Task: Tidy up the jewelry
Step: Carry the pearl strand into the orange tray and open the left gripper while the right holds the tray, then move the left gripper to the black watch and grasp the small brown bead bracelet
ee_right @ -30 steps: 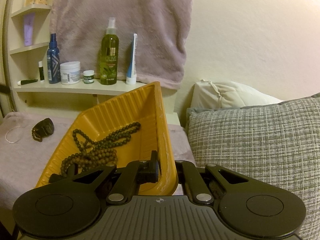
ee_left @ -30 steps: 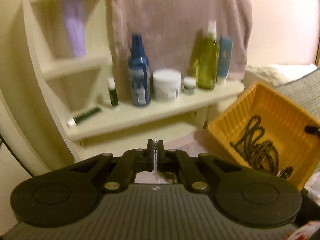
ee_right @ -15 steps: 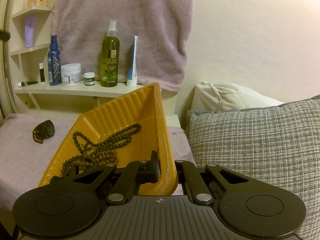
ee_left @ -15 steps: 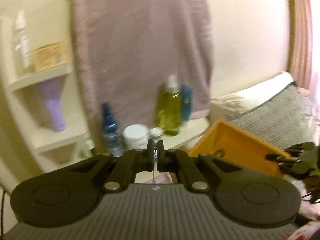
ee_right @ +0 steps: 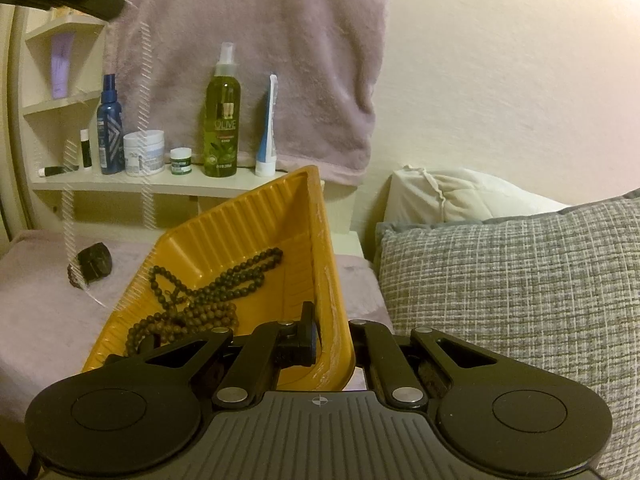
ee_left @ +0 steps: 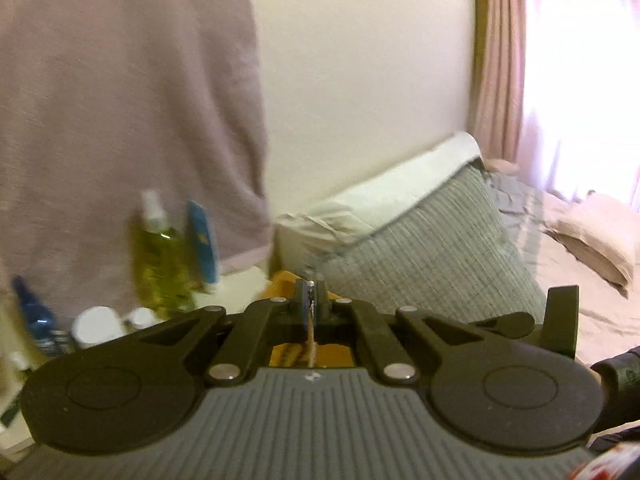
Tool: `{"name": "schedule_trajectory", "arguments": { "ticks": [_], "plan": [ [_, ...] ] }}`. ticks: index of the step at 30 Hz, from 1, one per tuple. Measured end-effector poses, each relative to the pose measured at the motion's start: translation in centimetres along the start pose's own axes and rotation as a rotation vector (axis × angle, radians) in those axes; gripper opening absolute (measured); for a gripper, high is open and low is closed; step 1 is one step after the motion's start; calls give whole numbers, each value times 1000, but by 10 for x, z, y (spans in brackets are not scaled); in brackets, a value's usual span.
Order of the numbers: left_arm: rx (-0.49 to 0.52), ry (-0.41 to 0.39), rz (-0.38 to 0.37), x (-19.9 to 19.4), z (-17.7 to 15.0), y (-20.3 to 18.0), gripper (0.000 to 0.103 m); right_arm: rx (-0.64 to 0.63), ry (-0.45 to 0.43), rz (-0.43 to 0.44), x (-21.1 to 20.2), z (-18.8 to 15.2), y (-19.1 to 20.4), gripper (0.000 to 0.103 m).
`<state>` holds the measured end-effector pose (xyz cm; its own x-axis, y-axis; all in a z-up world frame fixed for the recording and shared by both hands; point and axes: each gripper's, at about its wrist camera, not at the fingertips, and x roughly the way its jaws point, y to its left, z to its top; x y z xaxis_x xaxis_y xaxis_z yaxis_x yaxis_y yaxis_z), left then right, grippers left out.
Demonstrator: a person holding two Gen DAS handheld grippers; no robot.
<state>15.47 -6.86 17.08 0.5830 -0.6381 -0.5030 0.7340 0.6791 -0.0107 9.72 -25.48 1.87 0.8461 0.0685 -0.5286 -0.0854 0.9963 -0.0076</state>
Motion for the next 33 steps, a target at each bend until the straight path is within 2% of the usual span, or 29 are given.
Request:
{"name": "schedule_trajectory", "arguments": {
  "ticks": [3, 6, 11, 16, 20, 24, 26, 31, 33],
  "plan": [
    [-39, 43, -40, 30, -7, 2, 2, 4, 2, 1, 0, 0, -1, 5],
    [-46, 92, -50, 55, -15, 0, 2, 8, 3, 2, 0, 0, -1, 5],
    [-14, 162, -14, 83, -32, 1, 2, 15, 7, 1, 2, 0, -2, 5],
    [-18, 193, 4, 100, -38, 8, 2, 19, 9, 2, 2, 0, -2, 5],
    [-21, 195, 9, 103, -37, 10, 3, 21, 10, 1, 2, 1, -2, 5],
    [-27, 186, 31, 100, -35, 13, 23, 22, 10, 1, 2, 1, -2, 5],
    [-41, 170, 55, 95, -36, 20, 24, 20, 10, 1, 2, 1, -2, 5],
    [-150, 123, 159, 62, -51, 51, 26, 25, 11, 2, 2, 1, -2, 5],
    [-190, 109, 234, 45, -64, 66, 27, 26, 12, 1, 2, 1, -2, 5]
  ]
}}
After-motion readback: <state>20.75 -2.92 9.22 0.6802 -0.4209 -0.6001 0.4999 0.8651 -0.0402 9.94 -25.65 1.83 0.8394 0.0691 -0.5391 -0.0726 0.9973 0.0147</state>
